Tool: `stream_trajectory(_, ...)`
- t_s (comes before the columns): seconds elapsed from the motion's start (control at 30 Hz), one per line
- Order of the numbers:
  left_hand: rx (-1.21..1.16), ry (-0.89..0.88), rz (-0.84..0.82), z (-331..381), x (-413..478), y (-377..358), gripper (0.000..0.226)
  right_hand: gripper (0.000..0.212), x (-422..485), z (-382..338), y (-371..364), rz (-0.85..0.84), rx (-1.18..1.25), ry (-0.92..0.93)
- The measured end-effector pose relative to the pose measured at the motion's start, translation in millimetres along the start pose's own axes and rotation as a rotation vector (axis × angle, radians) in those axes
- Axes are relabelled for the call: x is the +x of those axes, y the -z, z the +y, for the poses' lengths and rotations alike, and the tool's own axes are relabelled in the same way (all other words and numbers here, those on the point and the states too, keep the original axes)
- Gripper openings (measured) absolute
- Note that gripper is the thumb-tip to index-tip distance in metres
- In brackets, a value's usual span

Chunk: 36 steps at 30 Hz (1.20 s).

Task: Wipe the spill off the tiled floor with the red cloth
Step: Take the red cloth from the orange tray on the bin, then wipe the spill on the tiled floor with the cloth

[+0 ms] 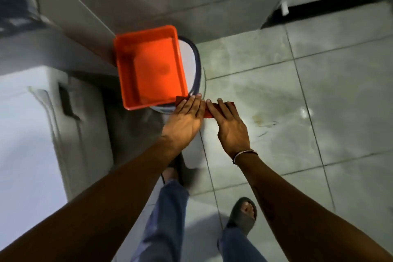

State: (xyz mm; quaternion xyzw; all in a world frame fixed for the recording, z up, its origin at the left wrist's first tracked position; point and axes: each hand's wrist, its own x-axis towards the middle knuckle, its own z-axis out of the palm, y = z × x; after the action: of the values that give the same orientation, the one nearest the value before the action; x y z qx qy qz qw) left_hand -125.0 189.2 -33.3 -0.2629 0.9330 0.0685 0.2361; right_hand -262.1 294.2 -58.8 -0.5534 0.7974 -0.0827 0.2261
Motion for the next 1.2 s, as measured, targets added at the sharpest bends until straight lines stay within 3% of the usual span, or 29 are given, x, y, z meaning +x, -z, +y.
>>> stream_trajectory(0.3,-0.179,-0.079,-0.235,194.9,-41.6,-95.0,0.072,0.091,-172.9,135.0,-55.7,-0.328,0.031,-0.041)
stream_trajectory(0.4,-0.206,-0.11,-0.3,227.3,-33.9,-131.4,0.078,0.085,-192.1,167.7,-82.6,-0.368,0.064,-0.062)
stream_trajectory(0.47,-0.228,-0.13,-0.25,240.0,-14.9,-157.4,0.076,0.085,-190.8,190.0,-105.8,-0.332,0.037,-0.046)
stream_trajectory(0.67,-0.281,-0.161,0.054,248.3,47.3,-248.3,0.062,0.082,-162.1,252.2,-188.7,-0.105,-0.103,-0.069)
stream_trajectory(0.73,-0.239,-0.19,-0.024,243.6,63.9,-284.3,0.063,0.078,-158.5,269.4,-222.8,-0.168,-0.126,-0.121)
stream_trajectory(0.83,-0.287,-0.164,-0.191,230.8,74.7,-336.1,0.075,0.071,-154.8,288.2,-272.9,-0.411,-0.194,-0.228)
stream_trajectory(1.03,-0.303,0.034,-0.146,188.2,68.8,-395.1,0.11,0.069,-126.7,285.3,-336.1,-0.265,-0.253,-0.106)
stream_trajectory(1.2,-0.277,0.012,-0.117,172.9,65.5,-412.9,0.124,0.067,-140.5,277.9,-372.8,-0.131,-0.277,-0.077)
